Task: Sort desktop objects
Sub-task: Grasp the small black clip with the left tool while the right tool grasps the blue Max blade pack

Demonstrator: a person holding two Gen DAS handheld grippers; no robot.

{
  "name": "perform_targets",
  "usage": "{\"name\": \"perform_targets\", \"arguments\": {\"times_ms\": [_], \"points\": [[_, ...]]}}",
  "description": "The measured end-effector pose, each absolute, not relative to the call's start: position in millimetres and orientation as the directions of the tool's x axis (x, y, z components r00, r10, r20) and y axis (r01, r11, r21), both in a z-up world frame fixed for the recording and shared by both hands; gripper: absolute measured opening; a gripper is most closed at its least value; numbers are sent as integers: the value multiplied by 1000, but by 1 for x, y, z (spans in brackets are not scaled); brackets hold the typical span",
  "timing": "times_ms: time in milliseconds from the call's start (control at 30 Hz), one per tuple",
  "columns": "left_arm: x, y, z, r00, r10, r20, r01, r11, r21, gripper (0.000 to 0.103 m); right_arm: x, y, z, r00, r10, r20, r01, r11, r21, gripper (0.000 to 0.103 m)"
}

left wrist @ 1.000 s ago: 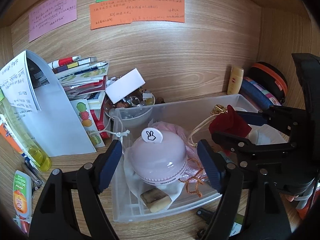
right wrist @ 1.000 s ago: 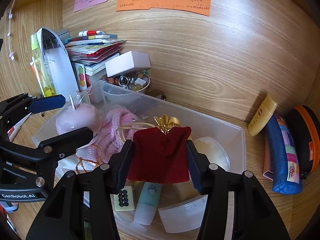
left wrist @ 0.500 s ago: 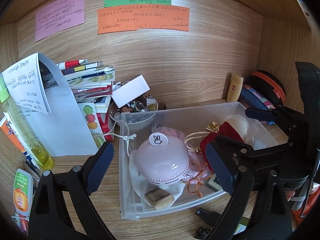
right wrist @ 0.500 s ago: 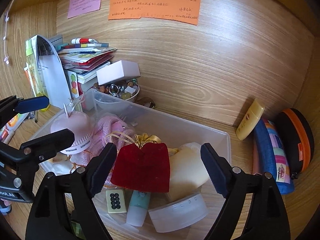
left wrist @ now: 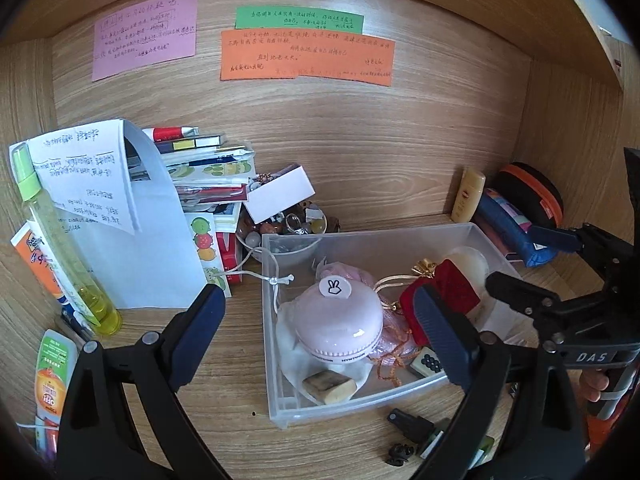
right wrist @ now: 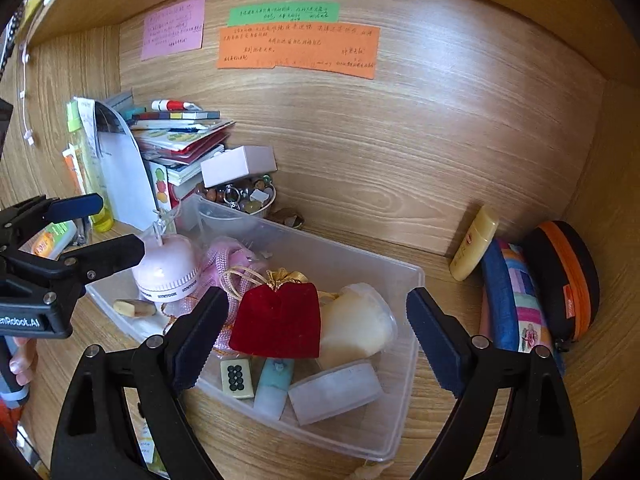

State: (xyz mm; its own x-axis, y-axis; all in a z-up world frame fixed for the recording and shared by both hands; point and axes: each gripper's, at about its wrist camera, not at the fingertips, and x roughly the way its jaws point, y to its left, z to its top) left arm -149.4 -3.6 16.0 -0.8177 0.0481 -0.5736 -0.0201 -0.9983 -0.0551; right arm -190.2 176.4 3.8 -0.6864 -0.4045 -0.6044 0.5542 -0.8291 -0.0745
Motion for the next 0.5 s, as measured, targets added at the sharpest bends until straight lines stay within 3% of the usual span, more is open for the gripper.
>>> {"name": "perform_targets", "arguments": {"times_ms": [133, 500], "points": [[-127, -2, 19, -819, 31, -573, -25, -1000, -19, 96, -178, 206, 8, -698, -395, -598, 521, -852, -45, 102], [-76, 4, 8, -787, 96, -610, -114, -993, -9, 99, -142, 264, -22, -727, -263, -634, 452, -879, -153, 102]]}}
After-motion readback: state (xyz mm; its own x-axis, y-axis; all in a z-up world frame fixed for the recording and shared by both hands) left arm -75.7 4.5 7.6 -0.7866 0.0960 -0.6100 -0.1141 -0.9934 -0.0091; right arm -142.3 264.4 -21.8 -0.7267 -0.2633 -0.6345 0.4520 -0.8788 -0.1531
